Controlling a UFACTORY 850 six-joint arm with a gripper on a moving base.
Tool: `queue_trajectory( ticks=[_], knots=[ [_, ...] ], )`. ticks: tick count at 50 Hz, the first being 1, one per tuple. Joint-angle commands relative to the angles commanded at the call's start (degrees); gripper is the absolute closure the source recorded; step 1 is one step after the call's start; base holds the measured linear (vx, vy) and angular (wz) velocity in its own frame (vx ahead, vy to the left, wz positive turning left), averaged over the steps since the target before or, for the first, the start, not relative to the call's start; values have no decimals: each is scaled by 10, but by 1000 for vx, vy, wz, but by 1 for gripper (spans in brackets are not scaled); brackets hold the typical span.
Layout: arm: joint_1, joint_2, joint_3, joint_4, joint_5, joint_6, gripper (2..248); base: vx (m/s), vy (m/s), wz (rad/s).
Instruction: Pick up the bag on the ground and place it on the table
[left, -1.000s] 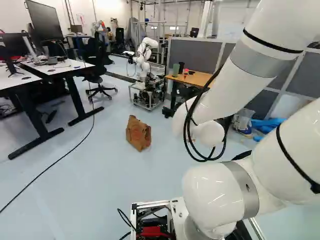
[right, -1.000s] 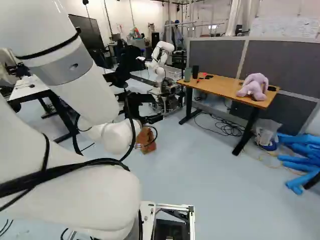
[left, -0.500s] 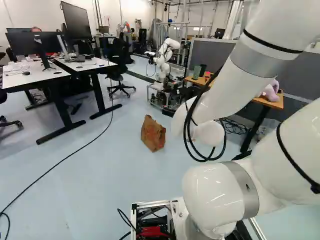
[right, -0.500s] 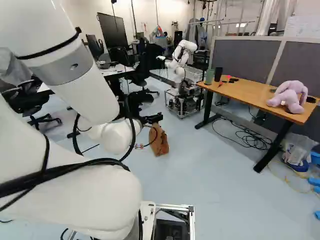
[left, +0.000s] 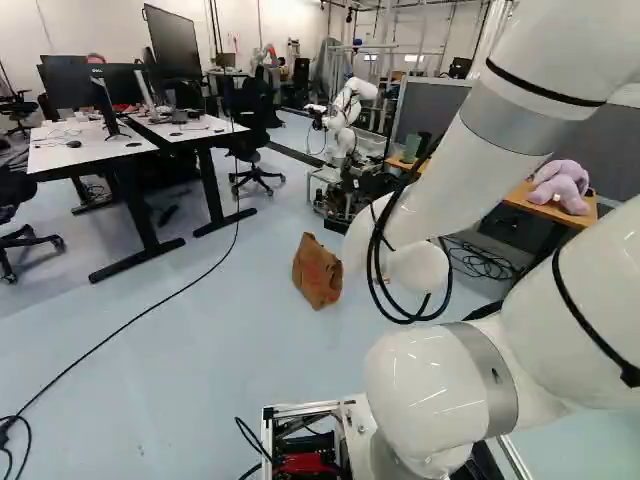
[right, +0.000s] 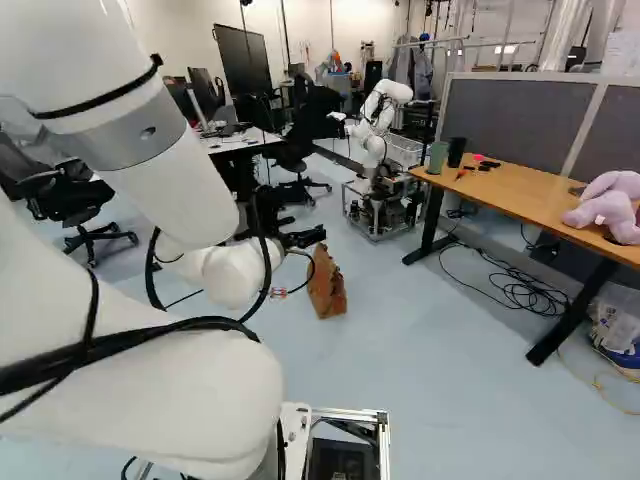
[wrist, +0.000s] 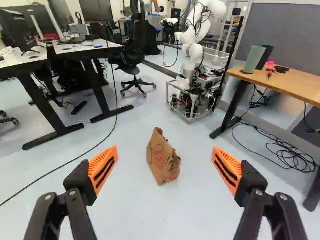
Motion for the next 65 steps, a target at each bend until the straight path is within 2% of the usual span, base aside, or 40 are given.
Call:
queue_trajectory(
  ticks=[65],
  knots=[
    [0,0,0,0,0,0,3,129,4,6]
  ],
)
